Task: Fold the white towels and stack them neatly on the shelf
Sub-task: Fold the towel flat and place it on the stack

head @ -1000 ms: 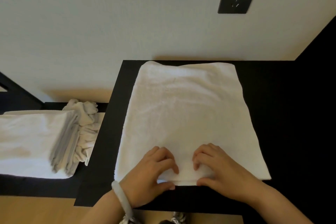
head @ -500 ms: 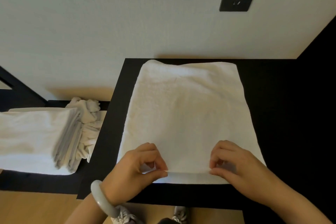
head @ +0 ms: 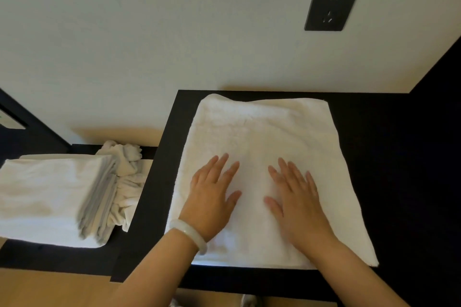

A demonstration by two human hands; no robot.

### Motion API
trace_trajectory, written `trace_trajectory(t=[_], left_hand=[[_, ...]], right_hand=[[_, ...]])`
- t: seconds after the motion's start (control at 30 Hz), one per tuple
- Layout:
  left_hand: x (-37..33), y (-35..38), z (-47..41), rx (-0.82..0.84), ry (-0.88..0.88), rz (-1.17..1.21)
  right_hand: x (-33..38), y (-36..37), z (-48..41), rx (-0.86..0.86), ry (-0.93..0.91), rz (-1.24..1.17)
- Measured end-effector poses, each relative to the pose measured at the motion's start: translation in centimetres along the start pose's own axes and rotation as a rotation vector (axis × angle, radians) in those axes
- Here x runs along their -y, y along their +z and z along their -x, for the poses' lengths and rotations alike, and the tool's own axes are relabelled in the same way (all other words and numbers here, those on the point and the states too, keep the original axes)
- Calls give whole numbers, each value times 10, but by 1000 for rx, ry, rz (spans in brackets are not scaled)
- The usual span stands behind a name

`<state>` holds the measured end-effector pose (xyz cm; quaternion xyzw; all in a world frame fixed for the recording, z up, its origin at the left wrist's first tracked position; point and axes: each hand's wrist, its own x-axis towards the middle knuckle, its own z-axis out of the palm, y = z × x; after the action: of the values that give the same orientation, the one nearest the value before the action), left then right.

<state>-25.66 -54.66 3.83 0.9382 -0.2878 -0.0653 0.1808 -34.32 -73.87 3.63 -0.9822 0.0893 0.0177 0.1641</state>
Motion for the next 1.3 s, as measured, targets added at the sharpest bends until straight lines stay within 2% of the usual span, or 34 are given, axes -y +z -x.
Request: trace_trajectory(t=[0.1,0.2,0.27,0.33,0.4,0.43,0.5,0.57,0.67,0.73,0.83,0.97,1.03,1.13,1.2,1.23,1.3], left_hand=[[8,15,-2,123,-53,-229],[14,23,9,129,-69,-234],[10,22,13,193,-107,-201],[9,20,11,202,-101,-253],[10,13,6,155,-69,-171],[11,10,3,157,-102,-107],[15,-2,-6,50,-188,-34],[25,-13,-25,-36,-316,23],[41,-27,-60,-90,-520,99],[49,-41,-83,-122,-646,298],[63,-61,-112,-194,-873,769],[82,-74,-147,22,-1008,1238],[93,-73,-160,92,-965,1327],[98,-74,-171,146,-884,1252],[97,-73,-174,145,-739,1121],[99,-69,-175,87,-642,1069],[103,-61,-172,-132,-506,1046]], right_hand=[[-5,18,3,136,79,132],[-4,13,11,226,126,172],[-4,1,6,233,74,171],[-9,-12,-1,210,98,45],[-16,-29,-13,93,157,-161],[-22,-36,-19,29,184,-250],[-32,-48,-32,-54,207,-380],[-33,-54,-45,-48,188,-432],[-23,-53,-71,-6,106,-387],[-11,-49,-91,19,73,-335],[2,-38,-121,-36,49,-248],[-1,-12,-138,-77,84,-54],[-5,-5,-142,14,68,-16],[-11,9,-145,48,90,106],[-10,9,-145,62,74,181],[-12,11,-146,52,68,199],[-16,13,-146,31,59,198]])
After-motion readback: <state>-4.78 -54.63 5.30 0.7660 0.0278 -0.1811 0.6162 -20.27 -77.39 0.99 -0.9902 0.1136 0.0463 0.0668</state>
